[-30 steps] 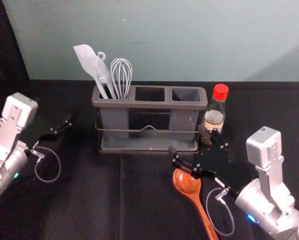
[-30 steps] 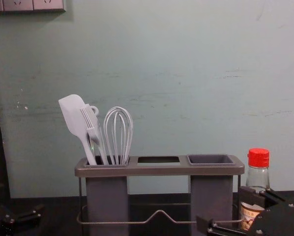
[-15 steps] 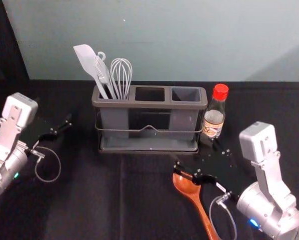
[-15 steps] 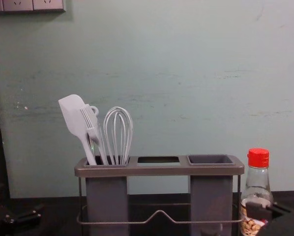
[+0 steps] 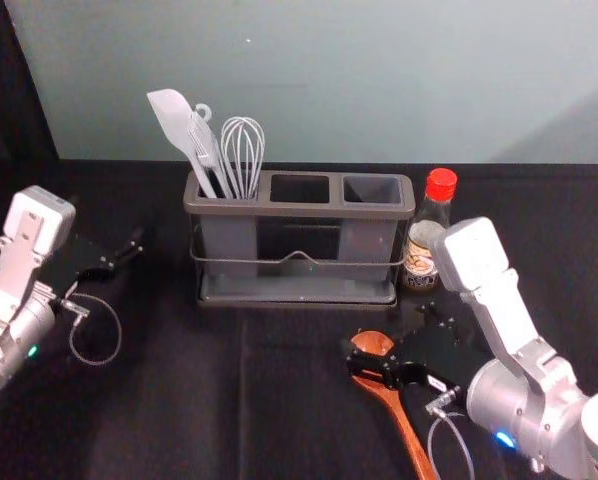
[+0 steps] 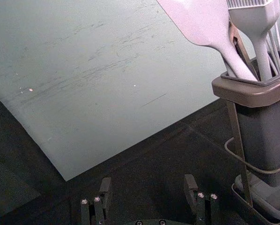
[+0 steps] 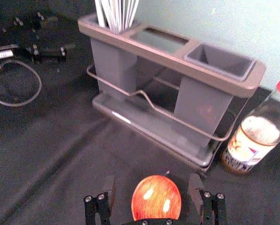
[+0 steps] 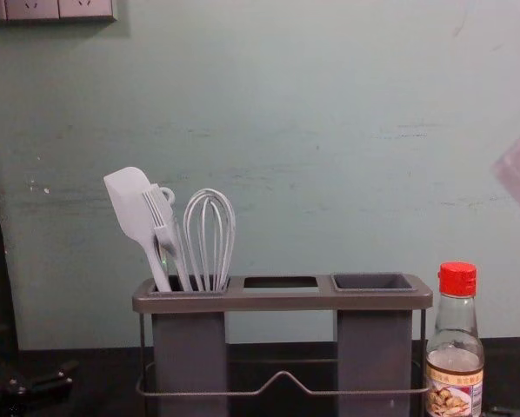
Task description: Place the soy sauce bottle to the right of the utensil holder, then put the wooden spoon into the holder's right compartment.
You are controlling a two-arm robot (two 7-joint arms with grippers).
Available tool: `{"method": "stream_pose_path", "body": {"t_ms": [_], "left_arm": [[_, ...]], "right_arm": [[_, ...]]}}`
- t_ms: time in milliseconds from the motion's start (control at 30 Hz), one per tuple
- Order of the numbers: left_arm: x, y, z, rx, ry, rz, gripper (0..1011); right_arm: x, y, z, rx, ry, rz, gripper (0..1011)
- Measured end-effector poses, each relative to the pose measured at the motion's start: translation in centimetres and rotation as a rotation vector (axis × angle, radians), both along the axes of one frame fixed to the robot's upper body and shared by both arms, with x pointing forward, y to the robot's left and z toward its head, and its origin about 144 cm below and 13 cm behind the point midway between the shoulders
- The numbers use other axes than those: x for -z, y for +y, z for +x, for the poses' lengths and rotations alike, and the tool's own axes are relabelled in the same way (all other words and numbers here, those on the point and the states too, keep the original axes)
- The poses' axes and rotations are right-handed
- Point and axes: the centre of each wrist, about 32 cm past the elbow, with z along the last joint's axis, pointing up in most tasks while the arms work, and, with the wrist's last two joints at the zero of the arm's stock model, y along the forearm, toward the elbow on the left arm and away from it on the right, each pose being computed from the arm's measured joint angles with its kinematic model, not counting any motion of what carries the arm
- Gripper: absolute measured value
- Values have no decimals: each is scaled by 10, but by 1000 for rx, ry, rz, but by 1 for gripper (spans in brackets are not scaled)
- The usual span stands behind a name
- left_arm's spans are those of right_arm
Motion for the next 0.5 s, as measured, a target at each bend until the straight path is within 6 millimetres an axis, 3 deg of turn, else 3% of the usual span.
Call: {"method": "stream_pose_path", "body": {"t_ms": [500], "left_arm": [[0, 0, 0, 0, 0, 0, 1000]], "right_arm": [[-16, 13, 28, 46, 213, -67, 1002]]}}
